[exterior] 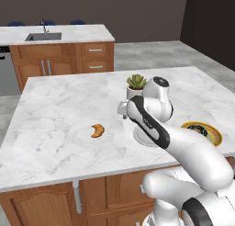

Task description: Place the pastries on the plates.

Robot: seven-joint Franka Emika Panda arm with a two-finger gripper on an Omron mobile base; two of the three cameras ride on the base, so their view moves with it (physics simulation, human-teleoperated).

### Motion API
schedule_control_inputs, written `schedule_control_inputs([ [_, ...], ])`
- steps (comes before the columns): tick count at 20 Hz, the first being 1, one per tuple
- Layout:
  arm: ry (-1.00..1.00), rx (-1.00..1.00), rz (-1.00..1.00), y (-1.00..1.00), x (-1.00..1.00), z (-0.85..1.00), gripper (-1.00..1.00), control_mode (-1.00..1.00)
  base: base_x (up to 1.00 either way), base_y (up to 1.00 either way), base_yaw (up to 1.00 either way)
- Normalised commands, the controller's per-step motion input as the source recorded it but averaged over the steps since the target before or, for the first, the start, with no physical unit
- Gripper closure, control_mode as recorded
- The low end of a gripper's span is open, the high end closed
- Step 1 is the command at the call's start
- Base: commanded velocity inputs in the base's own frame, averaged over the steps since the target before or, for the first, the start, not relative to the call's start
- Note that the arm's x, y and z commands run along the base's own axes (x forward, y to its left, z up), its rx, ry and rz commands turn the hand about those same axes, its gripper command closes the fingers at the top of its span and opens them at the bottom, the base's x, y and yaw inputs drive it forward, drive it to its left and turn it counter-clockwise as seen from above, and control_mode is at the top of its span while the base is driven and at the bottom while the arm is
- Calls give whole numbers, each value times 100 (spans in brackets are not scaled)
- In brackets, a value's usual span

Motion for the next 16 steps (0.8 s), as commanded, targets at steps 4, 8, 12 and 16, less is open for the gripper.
schedule_control_inputs([
  [4,-23,0,7,100,64,-3,-100,-100,0,0,0],
  [8,-8,-1,0,100,88,-1,-100,-100,0,0,0],
  [12,27,-15,-3,61,86,0,-100,-100,0,0,0],
  [16,56,-14,-9,7,46,-16,-100,-100,0,0,0],
])
